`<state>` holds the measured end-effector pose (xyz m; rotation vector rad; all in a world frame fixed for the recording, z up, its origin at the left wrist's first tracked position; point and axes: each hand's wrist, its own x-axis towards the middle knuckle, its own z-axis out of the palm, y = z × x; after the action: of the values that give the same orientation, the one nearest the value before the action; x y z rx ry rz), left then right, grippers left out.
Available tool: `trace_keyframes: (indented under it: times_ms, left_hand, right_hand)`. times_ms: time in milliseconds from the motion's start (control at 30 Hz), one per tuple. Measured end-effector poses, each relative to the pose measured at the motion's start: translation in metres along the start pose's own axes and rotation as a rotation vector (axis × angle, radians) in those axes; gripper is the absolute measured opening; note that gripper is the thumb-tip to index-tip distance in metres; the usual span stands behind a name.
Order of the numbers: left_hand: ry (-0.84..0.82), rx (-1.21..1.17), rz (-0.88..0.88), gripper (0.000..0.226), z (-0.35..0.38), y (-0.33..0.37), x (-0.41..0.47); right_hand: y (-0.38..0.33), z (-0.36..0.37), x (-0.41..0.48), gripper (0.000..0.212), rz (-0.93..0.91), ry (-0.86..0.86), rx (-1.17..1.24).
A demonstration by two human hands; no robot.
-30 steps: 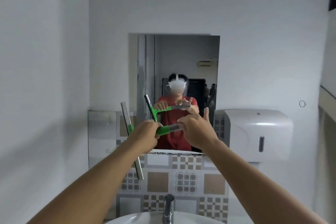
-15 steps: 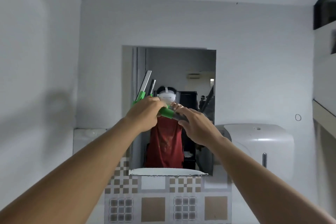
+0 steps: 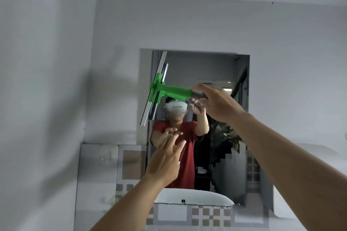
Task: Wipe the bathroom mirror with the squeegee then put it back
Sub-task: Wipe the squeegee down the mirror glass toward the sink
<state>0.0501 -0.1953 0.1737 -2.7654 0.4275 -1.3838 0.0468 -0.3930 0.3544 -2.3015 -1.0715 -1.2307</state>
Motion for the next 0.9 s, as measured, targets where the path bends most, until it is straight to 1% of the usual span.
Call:
trace_keyframes:
  times_ms: [67,133,233,300,400,500,667,900]
  left_hand:
    - [-0.011,0.045,-0.021,0.087,0.007,-0.008,0.014]
    - [-0.040,0.082,-0.052,0.098,0.013,-0.015,0.024]
    - [-0.097,0.152,-0.105,0.111,0.025,-0.026,0.033]
    - [-0.137,0.184,-0.141,0.116,0.034,-0.033,0.037]
    - [-0.167,0.221,-0.154,0.120,0.042,-0.039,0.041]
    - [-0.183,0.205,-0.141,0.118,0.042,-0.042,0.040]
    - [-0.163,0.174,-0.134,0.117,0.040,-0.043,0.038]
    - [-0.158,0.159,-0.129,0.116,0.040,-0.044,0.037]
  right_hand:
    - [0.004,0.001,0.016,0.044,-0.004,-0.031,-0.021]
    - [0.009,0.003,0.028,0.051,0.004,-0.065,-0.072]
    - [0.017,0.007,0.042,0.063,-0.001,-0.079,-0.172]
    - [0.024,0.010,0.051,0.067,-0.011,-0.078,-0.200]
    - [0.029,0.015,0.064,0.068,-0.032,-0.085,-0.259]
    - [0.026,0.018,0.073,0.068,-0.055,-0.094,-0.315]
    - [0.017,0.019,0.082,0.072,-0.073,-0.122,-0.393]
    - [0.014,0.013,0.080,0.072,-0.067,-0.148,-0.445]
